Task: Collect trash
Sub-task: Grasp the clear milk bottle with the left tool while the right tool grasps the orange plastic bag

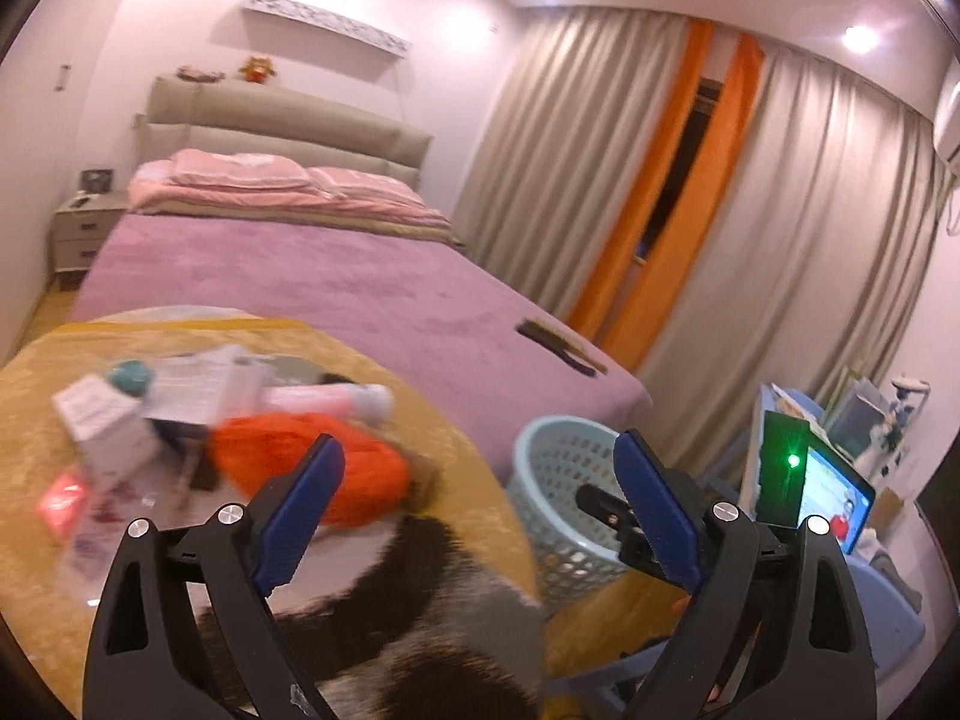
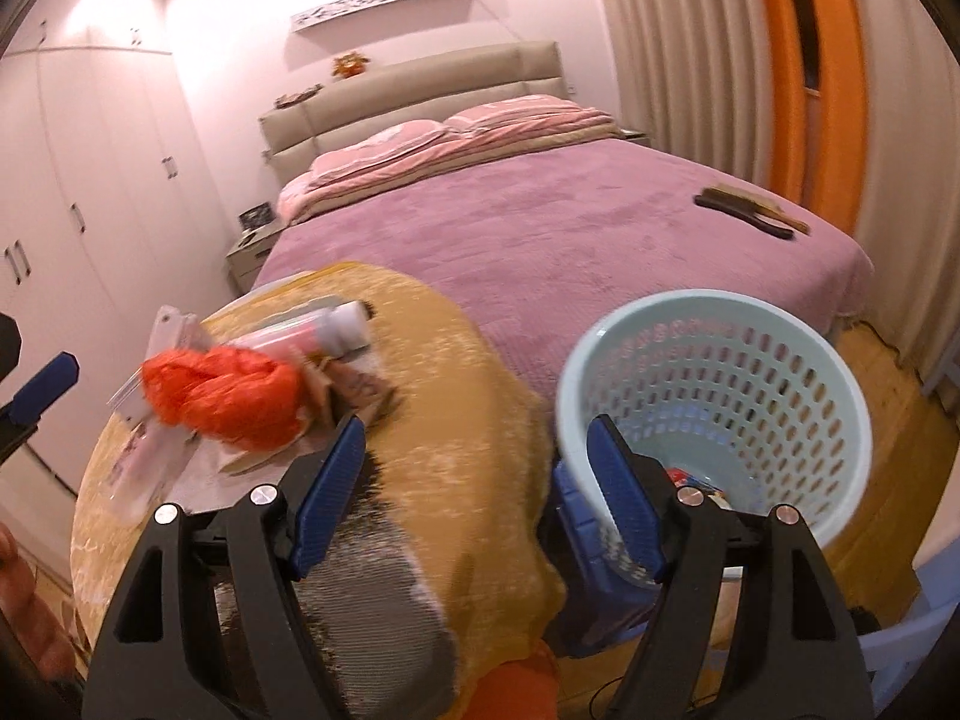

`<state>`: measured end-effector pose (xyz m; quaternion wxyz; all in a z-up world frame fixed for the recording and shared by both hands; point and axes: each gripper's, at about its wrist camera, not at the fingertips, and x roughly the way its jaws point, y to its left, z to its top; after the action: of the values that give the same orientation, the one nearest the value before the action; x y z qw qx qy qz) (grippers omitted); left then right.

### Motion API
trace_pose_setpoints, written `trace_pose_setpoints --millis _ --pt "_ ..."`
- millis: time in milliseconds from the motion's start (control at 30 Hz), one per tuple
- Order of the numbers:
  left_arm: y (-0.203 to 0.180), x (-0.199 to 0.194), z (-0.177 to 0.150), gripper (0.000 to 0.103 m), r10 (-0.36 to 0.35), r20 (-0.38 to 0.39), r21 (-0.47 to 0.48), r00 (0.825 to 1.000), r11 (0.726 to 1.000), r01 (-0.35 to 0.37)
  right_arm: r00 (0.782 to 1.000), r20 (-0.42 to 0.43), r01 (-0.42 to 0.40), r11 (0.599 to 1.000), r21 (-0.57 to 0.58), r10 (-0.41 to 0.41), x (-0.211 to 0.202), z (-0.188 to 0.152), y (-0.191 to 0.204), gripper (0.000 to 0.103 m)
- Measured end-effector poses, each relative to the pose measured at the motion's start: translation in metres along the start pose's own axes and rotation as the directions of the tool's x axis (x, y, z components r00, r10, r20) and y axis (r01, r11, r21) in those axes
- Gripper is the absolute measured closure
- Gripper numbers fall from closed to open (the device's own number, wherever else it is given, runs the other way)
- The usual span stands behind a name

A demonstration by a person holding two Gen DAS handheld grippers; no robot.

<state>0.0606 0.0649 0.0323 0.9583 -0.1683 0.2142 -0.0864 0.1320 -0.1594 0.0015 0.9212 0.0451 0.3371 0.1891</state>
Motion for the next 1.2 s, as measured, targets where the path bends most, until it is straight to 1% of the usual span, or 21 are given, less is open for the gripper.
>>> trace_pose_setpoints --millis 167,300,400,467,500,533,633,700,767,800,867,967,1033,1100,1167,1200 --pt "0.043 -0.036 -0.002 0.014 0.099 0.039 -0.055 0.994 0.994 -0.097 0.999 0.001 -0.041 0.999 -0.036 0.041 0.003 -0.006 0.023 0.030" --pt "0.082 -0.062 -0.005 0.014 0.197 0.053 -0.125 0.979 0.974 -0.190 0.997 -0.005 -0.083 0.994 -0.065 0.083 0.008 -0.009 0.043 0.030" --pt "0.105 -0.074 -0.008 0.014 0.263 0.041 -0.158 0.964 0.954 -0.253 0.993 -0.019 -0.119 0.989 -0.086 0.118 0.015 -0.009 0.060 0.030" --pt "0.121 -0.077 -0.012 0.014 0.295 0.006 -0.166 0.956 0.943 -0.290 0.991 -0.026 -0.136 0.985 -0.104 0.134 0.018 -0.008 0.071 0.030" --pt "0.126 -0.075 -0.014 0.014 0.300 -0.017 -0.166 0.954 0.940 -0.298 0.989 -0.028 -0.150 0.981 -0.119 0.148 0.021 -0.007 0.080 0.030" --pt "0.133 -0.069 -0.017 0.014 0.313 -0.062 -0.159 0.948 0.934 -0.319 0.987 -0.027 -0.160 0.978 -0.131 0.158 0.023 -0.006 0.088 0.030" --pt "0.143 -0.053 -0.023 0.014 0.345 -0.116 -0.125 0.931 0.925 -0.358 0.984 -0.021 -0.178 0.968 -0.177 0.177 0.034 -0.001 0.109 0.030" --pt "0.149 -0.040 -0.028 0.014 0.386 -0.155 -0.089 0.909 0.911 -0.402 0.982 -0.031 -0.189 0.962 -0.195 0.187 0.041 0.002 0.122 0.030" --pt "0.155 -0.026 -0.035 0.014 0.429 -0.193 -0.045 0.882 0.894 -0.445 0.978 -0.042 -0.208 0.950 -0.234 0.204 0.049 0.001 0.137 0.021" --pt "0.159 -0.018 -0.039 0.014 0.457 -0.212 -0.023 0.864 0.881 -0.472 0.980 -0.041 -0.200 0.948 -0.247 0.196 0.052 0.001 0.143 0.017" --pt "0.162 -0.008 -0.042 0.014 0.477 -0.234 -0.001 0.847 0.871 -0.491 0.983 -0.038 -0.181 0.944 -0.275 0.178 0.060 0.000 0.152 0.017" --pt "0.164 0.006 -0.046 0.014 0.482 -0.263 0.026 0.836 0.870 -0.493 0.989 -0.054 -0.150 0.942 -0.302 0.140 0.077 -0.001 0.159 0.017" --pt "0.168 0.013 -0.047 0.015 0.487 -0.281 0.035 0.827 0.866 -0.499 0.990 -0.065 -0.142 0.942 -0.304 0.128 0.087 -0.001 0.161 0.017" --pt "0.167 0.017 -0.047 0.017 0.490 -0.288 0.038 0.823 0.864 -0.502 0.989 -0.081 -0.139 0.945 -0.297 0.120 0.096 -0.002 0.162 0.016" --pt "0.168 0.018 -0.047 0.023 0.484 -0.296 0.029 0.824 0.866 -0.499 0.988 -0.078 -0.148 0.946 -0.287 0.131 0.097 -0.002 0.161 0.017" --pt "0.170 0.018 -0.048 0.031 0.478 -0.301 0.023 0.825 0.869 -0.495 0.988 -0.073 -0.151 0.947 -0.284 0.135 0.097 -0.002 0.160 0.019"
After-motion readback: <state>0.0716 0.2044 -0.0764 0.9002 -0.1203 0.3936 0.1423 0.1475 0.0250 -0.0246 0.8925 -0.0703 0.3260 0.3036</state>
